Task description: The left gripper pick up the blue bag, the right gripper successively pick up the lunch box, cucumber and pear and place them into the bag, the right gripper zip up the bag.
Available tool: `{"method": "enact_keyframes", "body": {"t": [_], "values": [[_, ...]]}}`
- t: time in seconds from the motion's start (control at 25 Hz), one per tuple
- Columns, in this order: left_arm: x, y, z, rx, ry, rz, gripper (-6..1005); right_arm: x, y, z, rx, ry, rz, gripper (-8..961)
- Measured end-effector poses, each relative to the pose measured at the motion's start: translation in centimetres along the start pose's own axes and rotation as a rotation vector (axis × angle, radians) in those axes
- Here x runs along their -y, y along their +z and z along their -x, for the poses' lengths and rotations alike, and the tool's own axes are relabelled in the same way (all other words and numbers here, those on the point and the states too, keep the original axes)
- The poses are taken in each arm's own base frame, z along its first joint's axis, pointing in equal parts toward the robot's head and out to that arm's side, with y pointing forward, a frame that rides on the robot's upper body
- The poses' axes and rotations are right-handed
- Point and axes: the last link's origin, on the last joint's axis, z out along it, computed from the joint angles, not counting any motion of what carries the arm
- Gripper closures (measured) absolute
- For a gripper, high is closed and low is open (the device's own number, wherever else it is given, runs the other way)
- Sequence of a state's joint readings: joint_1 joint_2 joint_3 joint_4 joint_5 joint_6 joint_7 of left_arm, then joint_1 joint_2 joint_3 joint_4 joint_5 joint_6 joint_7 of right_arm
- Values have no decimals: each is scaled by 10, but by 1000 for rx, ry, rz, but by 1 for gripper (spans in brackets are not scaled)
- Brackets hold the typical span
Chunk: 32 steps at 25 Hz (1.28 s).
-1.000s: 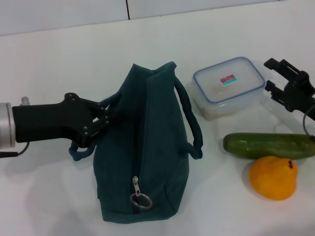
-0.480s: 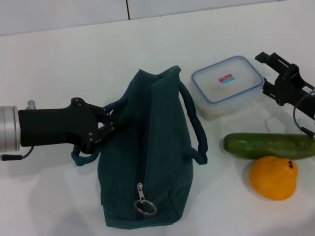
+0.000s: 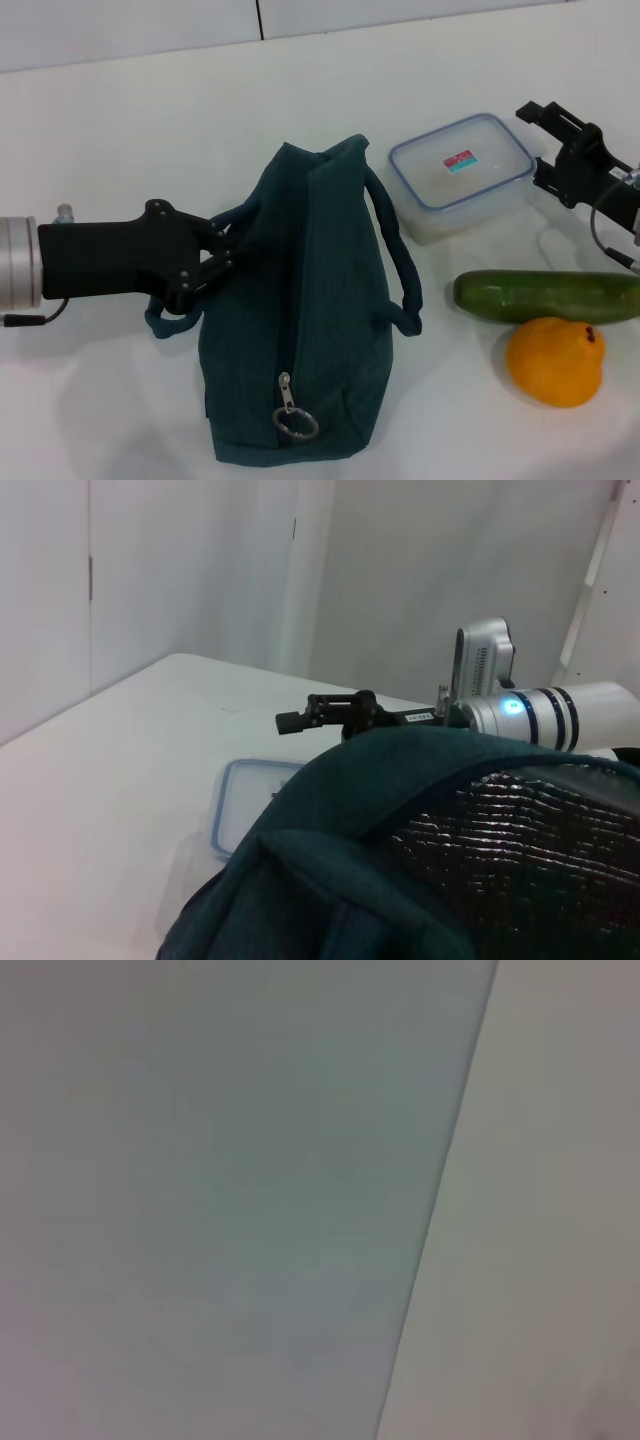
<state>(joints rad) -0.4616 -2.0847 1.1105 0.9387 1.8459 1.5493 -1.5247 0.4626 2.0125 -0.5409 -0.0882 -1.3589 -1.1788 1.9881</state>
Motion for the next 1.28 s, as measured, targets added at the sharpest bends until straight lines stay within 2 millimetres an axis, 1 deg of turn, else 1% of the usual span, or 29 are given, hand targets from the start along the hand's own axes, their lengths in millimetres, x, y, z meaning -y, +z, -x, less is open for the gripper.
{"method": "enact_keyframes", "body": {"t": [0.24, 0.56, 1.28], "values": [[0, 0, 0, 1, 0, 0, 951, -6, 6, 0, -12, -2, 16, 279], [0, 0, 1, 1, -1, 0, 951, -9, 7, 0, -21, 4, 36, 288], [0, 0, 0, -1, 5, 0, 952, -10, 8, 4, -16, -17, 28, 310]]}}
